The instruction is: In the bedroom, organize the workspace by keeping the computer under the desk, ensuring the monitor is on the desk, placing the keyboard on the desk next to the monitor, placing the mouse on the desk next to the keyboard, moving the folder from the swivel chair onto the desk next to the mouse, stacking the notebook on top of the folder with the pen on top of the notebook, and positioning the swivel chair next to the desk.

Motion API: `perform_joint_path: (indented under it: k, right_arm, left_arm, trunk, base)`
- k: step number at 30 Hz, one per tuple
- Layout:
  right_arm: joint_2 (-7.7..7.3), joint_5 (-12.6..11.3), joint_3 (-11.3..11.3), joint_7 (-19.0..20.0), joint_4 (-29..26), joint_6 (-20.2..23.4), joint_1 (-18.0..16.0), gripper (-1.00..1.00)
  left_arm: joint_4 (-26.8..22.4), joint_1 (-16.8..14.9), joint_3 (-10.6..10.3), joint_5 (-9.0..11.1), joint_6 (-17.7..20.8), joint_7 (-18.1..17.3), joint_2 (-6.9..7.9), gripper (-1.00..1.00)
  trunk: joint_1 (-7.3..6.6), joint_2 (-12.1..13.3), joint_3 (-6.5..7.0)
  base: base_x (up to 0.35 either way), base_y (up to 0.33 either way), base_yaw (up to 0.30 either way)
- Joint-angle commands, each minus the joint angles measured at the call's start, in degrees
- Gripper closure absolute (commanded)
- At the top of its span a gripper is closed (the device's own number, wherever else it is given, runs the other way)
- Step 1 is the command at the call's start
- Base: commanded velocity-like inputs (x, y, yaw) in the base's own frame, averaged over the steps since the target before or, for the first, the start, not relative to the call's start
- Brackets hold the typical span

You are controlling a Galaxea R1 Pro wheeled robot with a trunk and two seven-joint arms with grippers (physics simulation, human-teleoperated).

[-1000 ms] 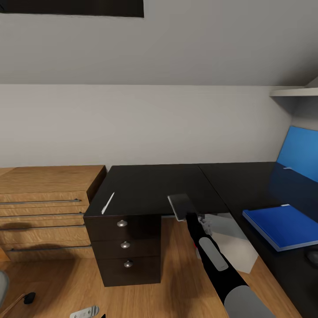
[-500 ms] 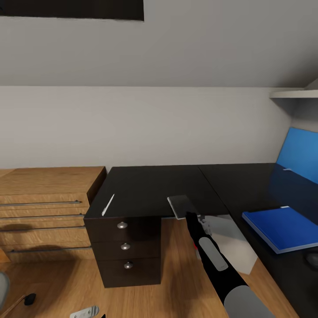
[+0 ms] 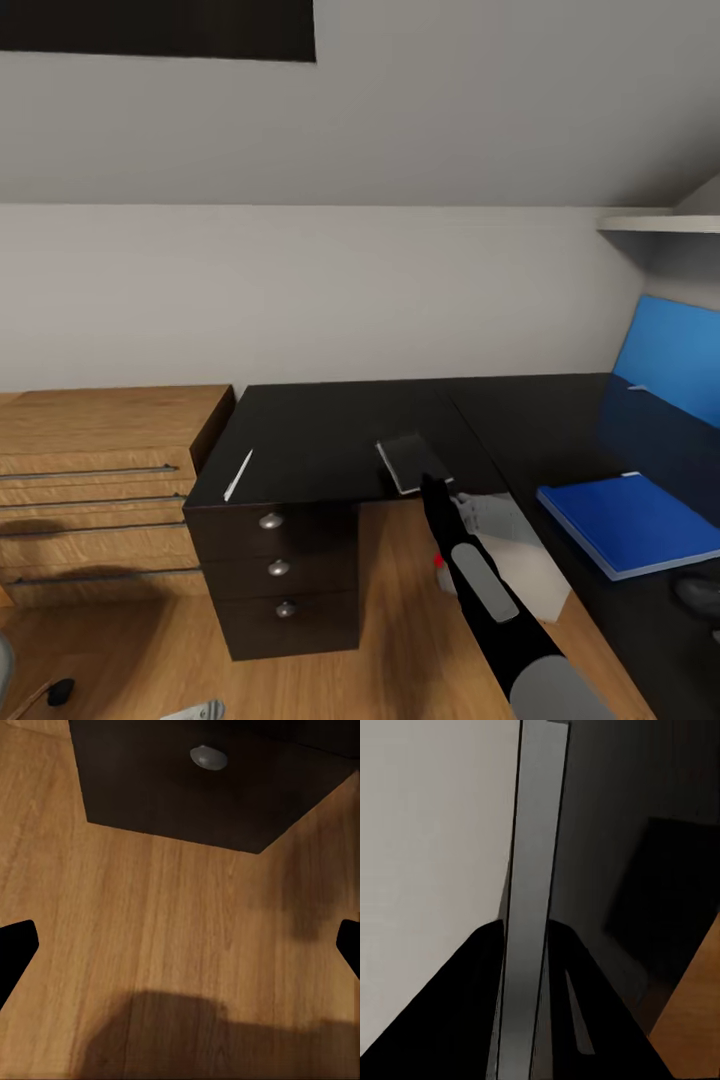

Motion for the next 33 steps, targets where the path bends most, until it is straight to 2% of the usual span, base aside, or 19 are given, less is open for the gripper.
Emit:
perform_joint_path:
  k: [1, 8, 11, 12, 14, 15, 16, 21, 22, 28, 33]
  right_arm:
    - [-0.04, -0.6, 0.2, 0.5, -0.2, -0.4, 0.0, 1.00]
    - [-0.56, -0.6, 0.0, 0.5, -2.7, -0.5, 0.7, 1.00]
    - [-1.92, -0.6, 0.0, 0.2, -7.2, -2.7, 2.7, 1.00]
    - [-3.10, -0.6, 0.0, -0.7, -9.9, -4.8, 4.1, 1.00]
    - [-4.37, -0.7, -0.3, -2.5, -11.3, -6.0, 4.7, 1.00]
    - [-4.91, -0.7, -0.8, -3.3, -11.6, -6.3, 4.9, 1.00]
    - [-5.42, -0.7, -2.4, -4.2, -11.9, -6.5, 5.0, 1.00]
    - [-5.93, -0.8, -8.5, -5.0, -12.2, -6.5, 5.2, 1.00]
    - [-6.40, -0.8, -9.8, -5.1, -12.3, -6.4, 5.2, 1.00]
    - [-6.72, -0.8, -11.9, -5.2, -12.3, -6.4, 5.2, 1.00]
    - [-6.73, -0.8, -12.3, -5.2, -12.2, -6.4, 5.2, 1.00]
  left_arm:
    - [0.4, 0.0, 0.0, 0.5, 0.4, 0.0, -0.05, -1.00]
    - [3.1, 0.0, -0.3, 0.4, 0.4, 0.0, -0.13, -1.00]
    - [4.4, 0.0, -0.4, 0.3, 0.4, 0.0, -0.14, -1.00]
    - [4.7, 0.0, -0.4, 0.3, 0.4, 0.0, -0.15, -1.00]
    - [4.9, 0.0, -0.4, 0.3, 0.4, 0.0, -0.15, -1.00]
    - [4.9, 0.0, -0.4, 0.3, 0.4, 0.0, -0.15, -1.00]
    - [5.1, 0.0, -0.4, 0.4, 0.4, 0.1, -0.14, -1.00]
    - [5.4, 0.0, -0.4, 0.4, 0.4, 0.1, -0.21, -1.00]
    - [5.4, 0.0, -0.4, 0.4, 0.4, 0.1, -0.21, -1.00]
    - [5.5, 0.0, -0.4, 0.4, 0.3, 0.1, -0.22, -1.00]
    - [5.5, 0.0, -0.4, 0.4, 0.3, 0.1, -0.22, -1.00]
  trunk:
    - [-0.23, 0.4, 0.14]
    - [-1.76, 3.2, 1.40]
    - [-1.98, 3.6, 1.58]
    - [-1.98, 3.6, 1.58]
    - [-1.98, 3.6, 1.58]
    - [-1.98, 3.6, 1.58]
    - [-1.98, 3.6, 1.58]
    - [-1.98, 3.6, 1.58]
    - [-1.98, 3.6, 1.58]
    - [-1.98, 3.6, 1.58]
    - [-1.98, 3.6, 1.58]
  base:
    - [0.000, 0.000, -0.246]
    - [0.000, 0.000, -0.262]
    - [0.000, 0.000, -0.268]
    - [0.000, 0.000, -0.271]
    - [0.000, 0.000, -0.274]
    - [0.000, 0.000, -0.276]
    - [0.000, 0.000, -0.277]
    - [0.000, 0.000, -0.278]
    - [0.000, 0.000, -0.278]
    - [0.000, 0.000, -0.278]
    - [0.000, 0.000, -0.278]
